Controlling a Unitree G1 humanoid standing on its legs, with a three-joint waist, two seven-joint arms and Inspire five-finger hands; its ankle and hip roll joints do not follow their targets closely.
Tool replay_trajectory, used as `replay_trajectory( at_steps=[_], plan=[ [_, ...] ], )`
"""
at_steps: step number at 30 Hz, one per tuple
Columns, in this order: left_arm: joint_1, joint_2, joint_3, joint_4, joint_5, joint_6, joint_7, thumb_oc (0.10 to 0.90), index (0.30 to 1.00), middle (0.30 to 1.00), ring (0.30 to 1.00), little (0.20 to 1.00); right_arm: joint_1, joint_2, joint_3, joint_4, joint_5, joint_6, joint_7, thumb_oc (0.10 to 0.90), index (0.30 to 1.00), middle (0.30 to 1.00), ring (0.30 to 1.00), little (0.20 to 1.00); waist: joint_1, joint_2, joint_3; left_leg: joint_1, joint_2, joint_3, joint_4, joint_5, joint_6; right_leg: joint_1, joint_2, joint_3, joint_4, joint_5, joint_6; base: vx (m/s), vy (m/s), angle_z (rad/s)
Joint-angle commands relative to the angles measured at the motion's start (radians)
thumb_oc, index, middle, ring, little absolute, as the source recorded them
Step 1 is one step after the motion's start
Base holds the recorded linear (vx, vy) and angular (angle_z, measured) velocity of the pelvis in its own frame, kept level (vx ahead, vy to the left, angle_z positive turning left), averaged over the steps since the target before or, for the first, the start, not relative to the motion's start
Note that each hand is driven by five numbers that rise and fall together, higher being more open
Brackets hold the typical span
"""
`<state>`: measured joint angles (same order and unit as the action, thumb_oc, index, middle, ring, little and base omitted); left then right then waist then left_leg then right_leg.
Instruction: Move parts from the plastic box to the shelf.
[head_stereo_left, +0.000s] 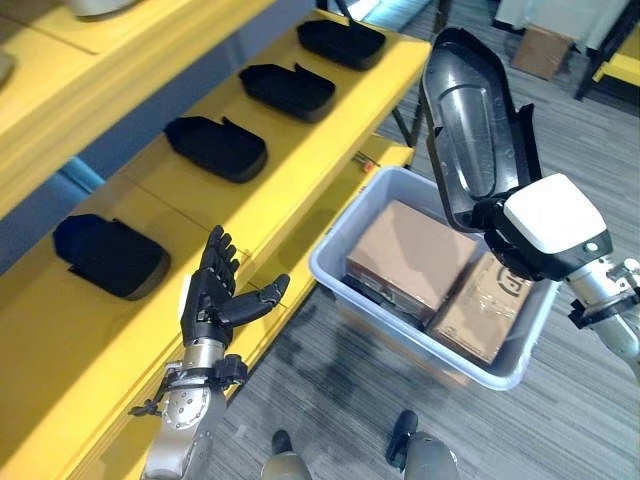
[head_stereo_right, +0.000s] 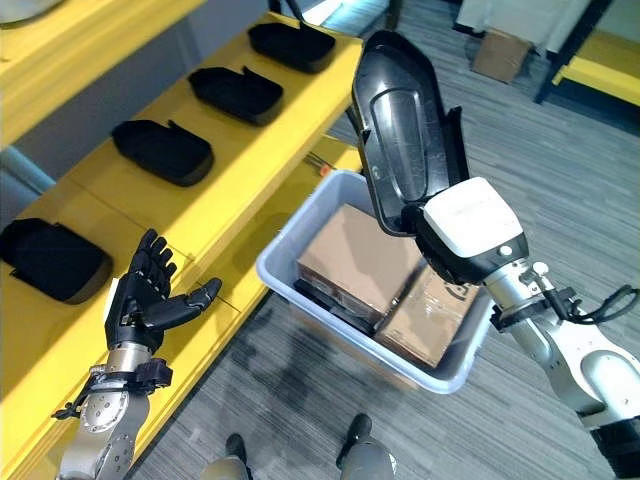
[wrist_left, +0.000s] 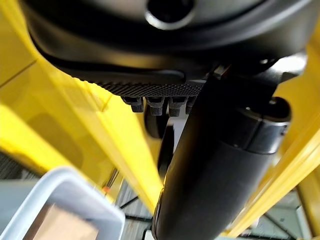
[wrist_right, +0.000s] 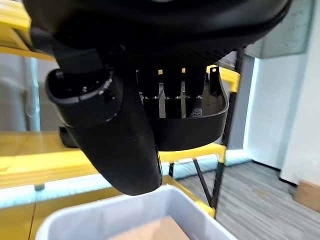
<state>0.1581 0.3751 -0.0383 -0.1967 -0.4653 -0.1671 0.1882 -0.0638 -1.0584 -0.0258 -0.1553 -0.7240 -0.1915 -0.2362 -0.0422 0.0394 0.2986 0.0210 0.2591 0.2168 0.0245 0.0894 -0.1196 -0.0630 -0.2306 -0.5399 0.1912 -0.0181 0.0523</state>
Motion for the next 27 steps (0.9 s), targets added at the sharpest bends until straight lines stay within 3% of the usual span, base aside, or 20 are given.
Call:
replay_trajectory(
  at_steps=[1,11,19,22,23,24,27],
  plan=[
    [0.002,0.009,0.037,-0.107,0.008,-0.095,-0.015,0.900,1.000,1.000,1.000,1.000,-0.048,0.011,-0.092,-0.071,0.045,0.015,-0.109,0.400,0.300,0.300,0.300,0.300,0.009,-0.040,-0.150,0.047,0.039,0.051,-0.037,-0.067,-0.017,0.002,0.012,0.047,-0.042,-0.027,0.055,0.02,0.131,0.11],
    [0.029,0.005,0.074,-0.115,0.045,-0.098,-0.007,0.900,1.000,1.000,1.000,1.000,-0.078,0.071,-0.042,-0.050,0.019,0.023,-0.073,0.400,0.300,0.300,0.300,0.300,0.049,-0.081,-0.165,0.065,-0.074,0.028,-0.100,-0.113,0.041,0.017,-0.069,0.049,-0.072,0.072,0.127,0.01,0.161,0.03],
    [0.027,0.011,0.094,-0.118,0.071,-0.103,-0.001,0.900,1.000,1.000,1.000,1.000,-0.107,0.129,0.002,-0.036,-0.002,0.029,-0.046,0.400,0.300,0.300,0.300,0.300,0.077,-0.116,-0.165,0.033,-0.172,-0.030,-0.062,-0.168,0.096,0.039,-0.134,0.075,-0.104,0.140,0.171,0.00,0.176,0.08],
    [0.027,0.014,0.094,-0.121,0.073,-0.104,0.000,0.900,1.000,1.000,1.000,1.000,-0.114,0.144,0.012,-0.033,-0.010,0.031,-0.045,0.400,0.300,0.300,0.300,0.300,0.079,-0.125,-0.164,0.023,-0.199,-0.045,-0.041,-0.185,0.112,0.047,-0.153,0.085,-0.112,0.168,0.183,0.00,0.160,0.21],
    [0.023,0.018,0.095,-0.121,0.079,-0.105,0.001,0.900,1.000,1.000,1.000,1.000,-0.108,0.154,0.012,-0.035,-0.020,0.032,-0.038,0.400,0.300,0.300,0.300,0.300,0.081,-0.131,-0.160,0.007,-0.232,-0.043,-0.032,-0.177,0.130,0.046,-0.180,0.079,-0.116,0.202,0.178,0.02,0.217,0.34],
    [0.023,0.019,0.095,-0.121,0.080,-0.104,0.001,0.900,1.000,1.000,1.000,1.000,-0.107,0.155,0.012,-0.035,-0.020,0.032,-0.038,0.400,0.300,0.300,0.300,0.300,0.080,-0.129,-0.165,0.015,-0.229,-0.059,-0.035,-0.192,0.127,0.051,-0.175,0.095,-0.116,0.192,0.192,-0.05,0.213,0.27],
    [0.010,0.032,0.091,-0.117,0.089,-0.107,0.005,0.900,1.000,1.000,1.000,1.000,-0.097,0.167,0.011,-0.030,-0.027,0.034,-0.034,0.400,0.300,0.300,0.300,0.300,0.072,-0.129,-0.153,0.002,-0.263,-0.069,-0.030,-0.178,0.151,0.031,-0.197,0.138,-0.070,0.208,0.173,0.00,0.173,0.33]
  ],
)
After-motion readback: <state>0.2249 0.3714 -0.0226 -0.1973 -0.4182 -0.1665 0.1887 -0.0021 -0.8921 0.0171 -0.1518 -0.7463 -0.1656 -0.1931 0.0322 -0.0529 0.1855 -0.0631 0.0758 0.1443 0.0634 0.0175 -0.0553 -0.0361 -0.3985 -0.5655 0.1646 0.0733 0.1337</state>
